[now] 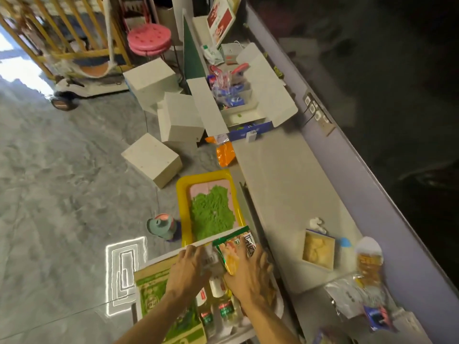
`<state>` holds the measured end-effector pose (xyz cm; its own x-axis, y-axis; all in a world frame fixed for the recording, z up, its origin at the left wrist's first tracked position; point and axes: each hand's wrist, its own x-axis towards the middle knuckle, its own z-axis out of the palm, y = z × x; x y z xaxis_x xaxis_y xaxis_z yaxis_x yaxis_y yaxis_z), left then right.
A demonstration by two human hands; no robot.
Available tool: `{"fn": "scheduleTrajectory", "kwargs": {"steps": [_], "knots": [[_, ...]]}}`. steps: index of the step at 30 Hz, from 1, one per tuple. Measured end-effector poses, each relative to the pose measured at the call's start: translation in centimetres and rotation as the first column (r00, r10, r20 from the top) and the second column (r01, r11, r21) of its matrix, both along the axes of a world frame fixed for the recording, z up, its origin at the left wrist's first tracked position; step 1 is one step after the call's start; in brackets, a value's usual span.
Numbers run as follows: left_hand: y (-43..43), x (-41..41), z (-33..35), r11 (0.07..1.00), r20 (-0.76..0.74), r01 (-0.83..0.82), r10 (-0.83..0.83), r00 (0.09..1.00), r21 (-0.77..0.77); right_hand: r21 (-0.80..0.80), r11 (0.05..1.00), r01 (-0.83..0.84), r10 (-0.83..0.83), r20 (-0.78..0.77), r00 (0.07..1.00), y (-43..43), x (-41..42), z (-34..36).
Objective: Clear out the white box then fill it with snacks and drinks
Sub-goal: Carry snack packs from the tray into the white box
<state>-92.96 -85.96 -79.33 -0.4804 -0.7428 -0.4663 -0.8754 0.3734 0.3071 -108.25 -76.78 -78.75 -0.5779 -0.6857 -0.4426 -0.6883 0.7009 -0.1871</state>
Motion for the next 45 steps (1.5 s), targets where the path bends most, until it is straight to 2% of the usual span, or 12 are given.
{"fn": "scheduleTrajectory", "kwargs": {"steps": [4, 8, 12, 15, 18, 21, 25, 31, 34, 40, 45], "knots": [[-0.5, 0.9, 4.0, 0.997, -0.150, -0.067, 0.071, 0.986, 0.027, -0.088, 0.995, 0.044, -0.045, -0.010, 0.999, 0.1, -0.4, 5.1], [-1.3, 0.8, 10.8, 0.998, -0.296, -0.049, 0.038, 0.955, -0.029, -0.183, 0.977, 0.111, -0.120, -0.037, 0.992, 0.8, -1.3, 11.9], [-2.3, 0.2, 19.1, 0.993, -0.366, 0.044, -0.080, 0.927, -0.106, -0.239, 0.952, 0.190, -0.222, -0.113, 0.969, 2.5, -1.6, 19.5], [-2.5, -0.4, 25.8, 0.974, -0.440, 0.163, -0.216, 0.872, -0.155, -0.301, 0.915, 0.269, -0.319, -0.133, 0.938, 4.7, -0.7, 26.2], [-1.7, -1.2, 32.4, 0.954, -0.474, 0.251, -0.299, 0.828, -0.164, -0.352, 0.853, 0.385, -0.457, -0.147, 0.877, 8.0, 1.1, 32.4], [1.0, -2.4, 39.0, 0.890, -0.509, 0.368, -0.455, 0.731, -0.268, -0.417, 0.778, 0.470, -0.575, -0.170, 0.800, 12.4, 3.0, 37.6], [6.9, -4.5, 46.2, 0.798, -0.546, 0.488, -0.600, 0.585, -0.353, -0.467, 0.671, 0.576, -0.711, -0.187, 0.678, 19.7, 4.8, 43.1], [19.1, -6.6, 51.8, 0.623, -0.544, 0.655, -0.756, 0.364, -0.427, -0.498, 0.542, 0.677, -0.836, -0.233, 0.497, 33.9, 8.2, 49.2], [26.5, -5.8, 53.0, 0.530, -0.548, 0.710, -0.801, 0.239, -0.464, -0.518, 0.475, 0.712, -0.879, -0.252, 0.404, 41.7, 11.4, 51.0], [42.3, -1.8, 54.1, 0.405, -0.540, 0.766, -0.837, 0.090, -0.500, -0.518, 0.373, 0.770, -0.920, -0.314, 0.235, 58.1, 20.1, 52.6], [57.2, 3.7, 54.1, 0.285, -0.539, 0.814, -0.841, -0.040, -0.505, -0.504, 0.227, 0.833, -0.958, -0.270, 0.098, 72.4, 27.7, 52.7]]}}
